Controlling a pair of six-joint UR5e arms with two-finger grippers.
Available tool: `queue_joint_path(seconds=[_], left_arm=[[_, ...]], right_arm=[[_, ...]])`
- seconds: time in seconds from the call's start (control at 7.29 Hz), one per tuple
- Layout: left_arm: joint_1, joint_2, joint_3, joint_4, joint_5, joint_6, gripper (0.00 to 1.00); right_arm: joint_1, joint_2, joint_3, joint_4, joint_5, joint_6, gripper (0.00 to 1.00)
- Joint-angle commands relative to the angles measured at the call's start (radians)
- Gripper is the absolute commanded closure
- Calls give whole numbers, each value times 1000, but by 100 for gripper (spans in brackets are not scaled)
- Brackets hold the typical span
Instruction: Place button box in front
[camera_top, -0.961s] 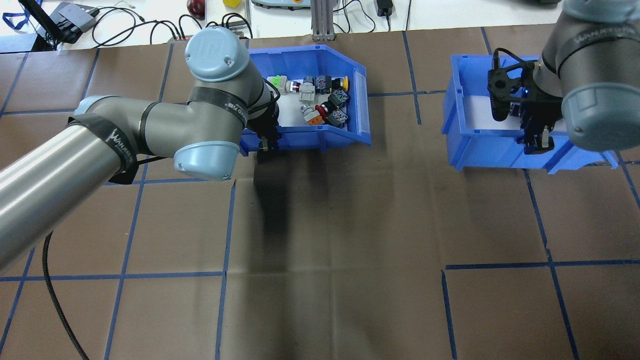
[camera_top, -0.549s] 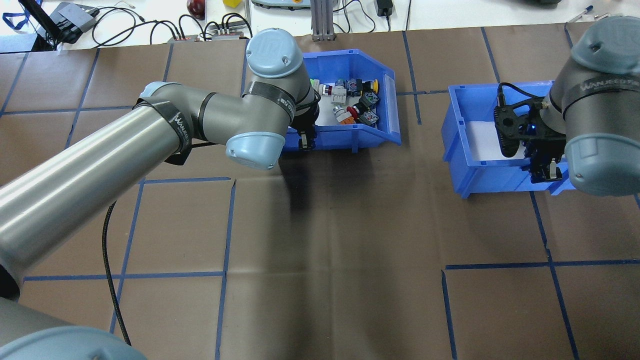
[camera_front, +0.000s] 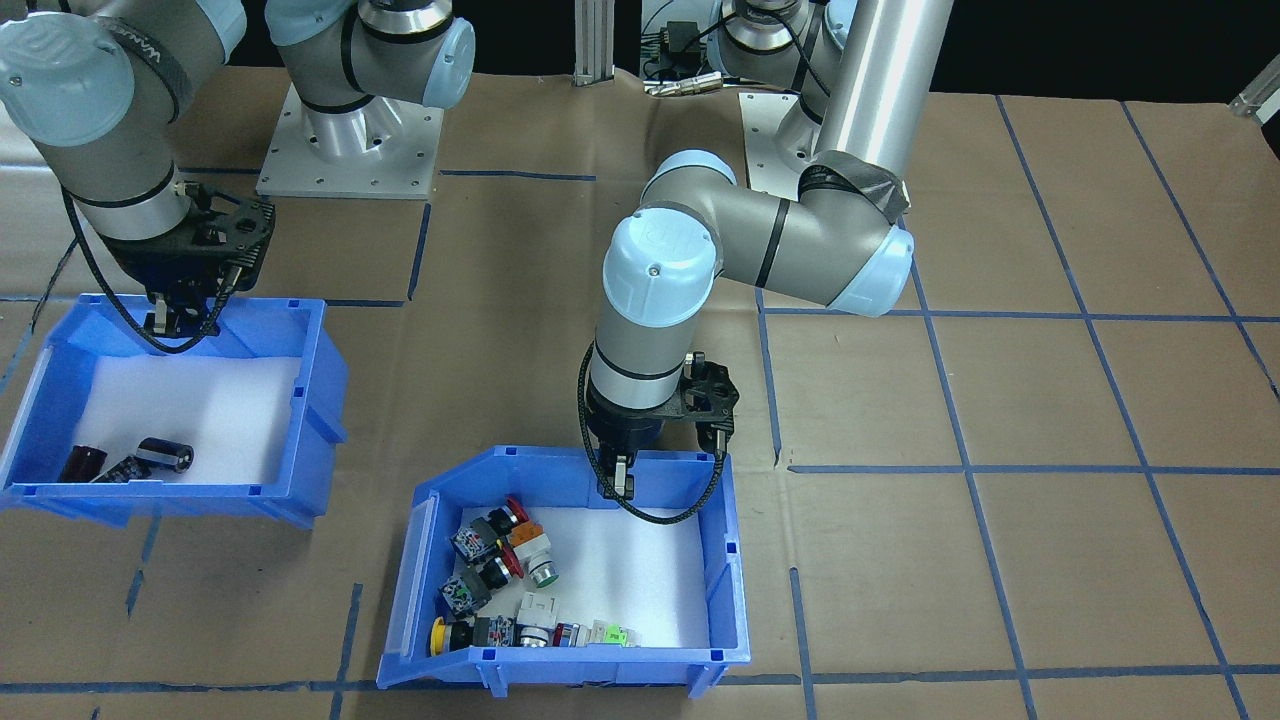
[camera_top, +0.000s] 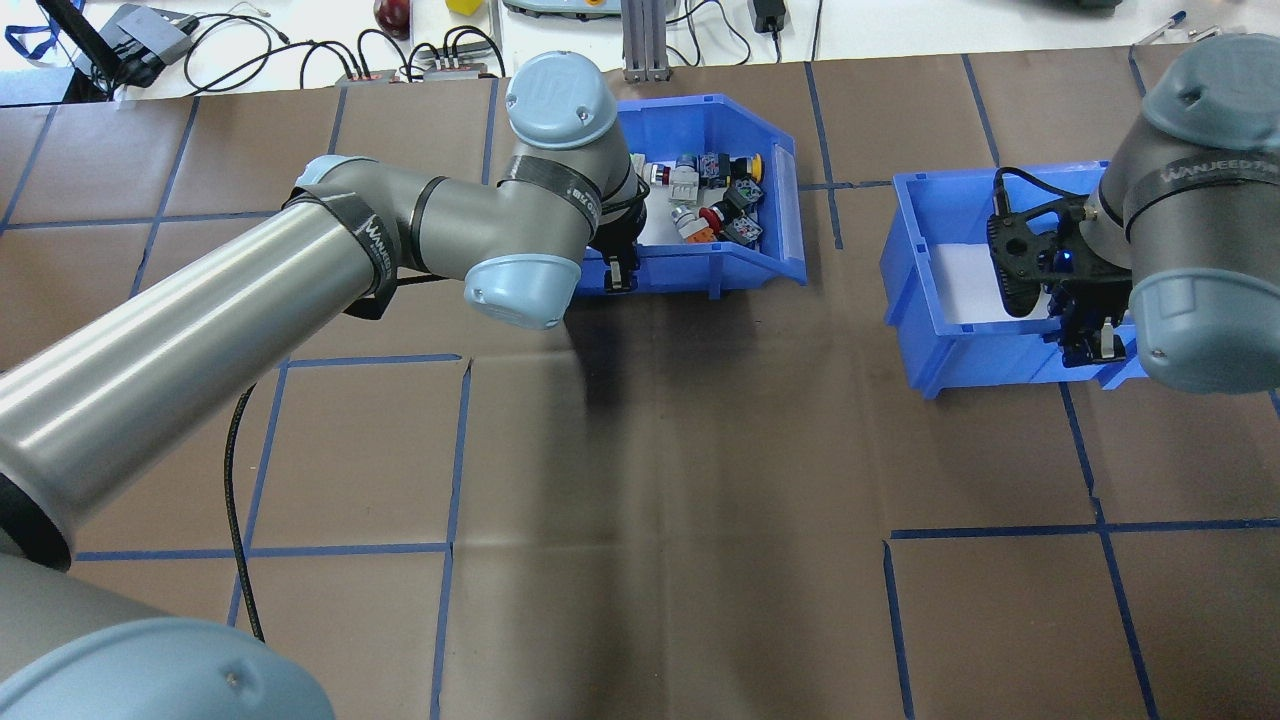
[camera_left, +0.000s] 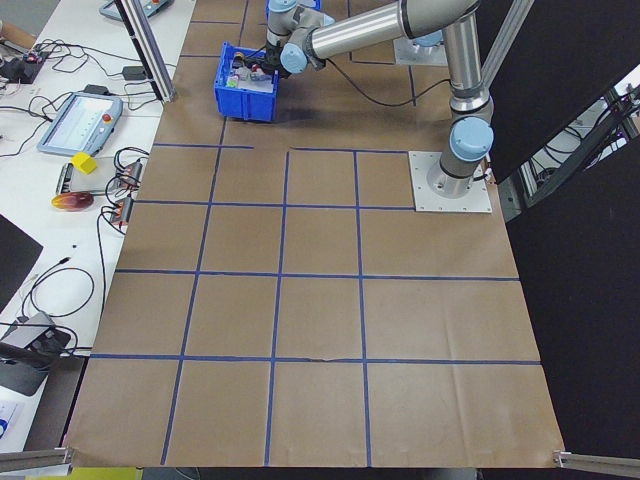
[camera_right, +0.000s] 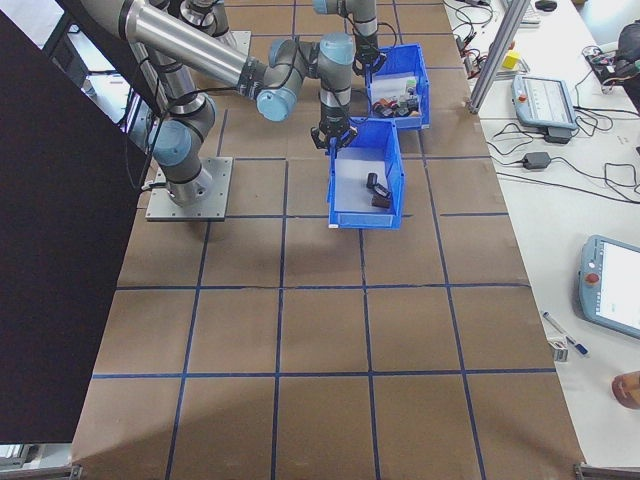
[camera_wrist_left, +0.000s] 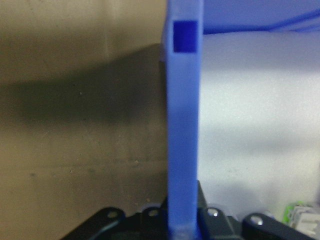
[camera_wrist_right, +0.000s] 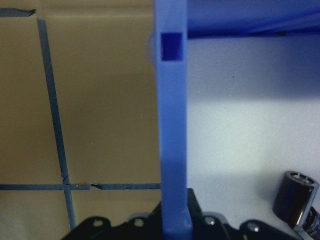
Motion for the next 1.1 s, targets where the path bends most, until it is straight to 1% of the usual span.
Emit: queue_joint_path(seconds=[0.0, 0.27, 0.41, 0.55, 0.69, 0.82, 0.96], left_arm=[[3, -5, 9, -1, 6, -5, 7], [12, 30, 16, -15, 7, 1, 5], [24, 74, 33, -89, 7, 51, 6], [58, 140, 67, -251, 9, 237, 6], [99, 218, 75, -416, 7, 385, 6], [130, 315, 58, -515, 9, 553, 6], [173, 402, 50, -598, 9, 759, 5]], right_arm=[[2, -12, 3, 3, -1, 3, 95], [3, -63, 44, 14, -4, 2, 95], [6, -95, 79, 18, -4, 2, 95], [6, -132, 139, 17, -4, 2, 95], [11, -184, 176, 15, -3, 3, 95], [12, -225, 210, 18, -3, 6, 95], [16, -256, 248, 18, 14, 8, 95]])
